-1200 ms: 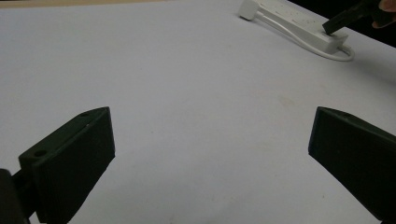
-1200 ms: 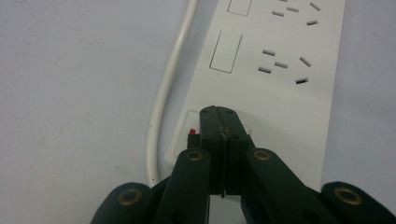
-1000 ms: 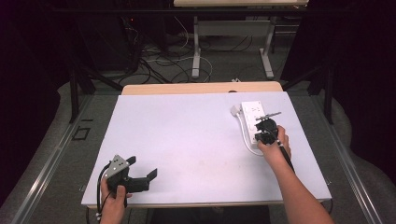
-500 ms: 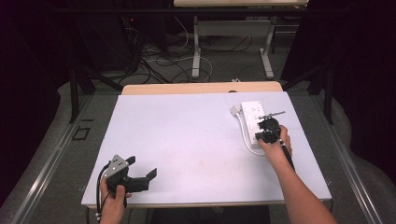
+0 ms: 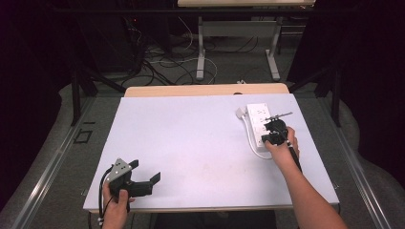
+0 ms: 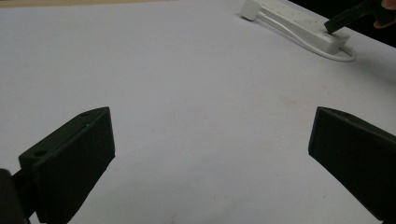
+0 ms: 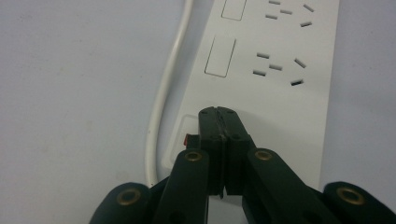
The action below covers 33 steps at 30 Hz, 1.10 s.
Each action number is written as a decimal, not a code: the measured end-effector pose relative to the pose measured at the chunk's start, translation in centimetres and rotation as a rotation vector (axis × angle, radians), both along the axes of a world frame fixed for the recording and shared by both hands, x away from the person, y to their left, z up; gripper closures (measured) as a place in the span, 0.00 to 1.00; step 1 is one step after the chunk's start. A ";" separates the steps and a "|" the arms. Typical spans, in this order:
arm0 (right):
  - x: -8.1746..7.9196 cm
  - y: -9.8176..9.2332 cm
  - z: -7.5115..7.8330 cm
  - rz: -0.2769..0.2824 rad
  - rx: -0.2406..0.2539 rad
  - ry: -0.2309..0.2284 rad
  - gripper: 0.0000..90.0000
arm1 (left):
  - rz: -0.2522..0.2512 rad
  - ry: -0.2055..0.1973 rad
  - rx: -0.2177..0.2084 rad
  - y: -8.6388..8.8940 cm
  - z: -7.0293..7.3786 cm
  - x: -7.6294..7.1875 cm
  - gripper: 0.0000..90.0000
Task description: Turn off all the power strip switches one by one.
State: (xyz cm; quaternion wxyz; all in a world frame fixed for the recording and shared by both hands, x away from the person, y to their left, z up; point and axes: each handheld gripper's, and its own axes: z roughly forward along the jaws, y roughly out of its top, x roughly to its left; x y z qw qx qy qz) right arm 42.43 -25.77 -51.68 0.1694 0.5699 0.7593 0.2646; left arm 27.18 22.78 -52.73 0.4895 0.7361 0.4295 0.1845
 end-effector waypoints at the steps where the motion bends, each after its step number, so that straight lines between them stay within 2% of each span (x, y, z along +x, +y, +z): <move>1: 0.0 0.0 0.0 0.000 0.000 0.000 1.00 | 0.002 0.004 -0.008 -0.1 0.0 0.0 0.00; 3: 0.1 0.1 0.2 -0.013 0.007 0.004 1.00 | 0.001 0.001 -0.006 -0.1 0.0 0.0 0.00; 6: 0.3 0.2 0.5 -0.002 -0.002 -0.003 1.00 | 0.000 -0.004 0.003 0.0 0.0 0.1 0.00; 10: 0.6 0.5 1.0 0.004 -0.002 -0.008 1.00 | 0.003 0.010 -0.010 -0.1 -0.1 0.1 0.00; 19: 1.6 1.1 2.1 0.012 -0.004 -0.025 1.00 | 0.001 0.009 -0.005 0.0 -0.1 0.1 0.00; 25: 2.3 1.3 2.4 0.012 -0.007 -0.025 1.00 | 0.002 0.006 0.001 0.1 -0.1 0.1 0.00; 33: 3.8 1.8 2.1 0.005 0.018 -0.015 1.00 | 0.023 0.010 -0.021 0.3 -0.2 0.0 0.00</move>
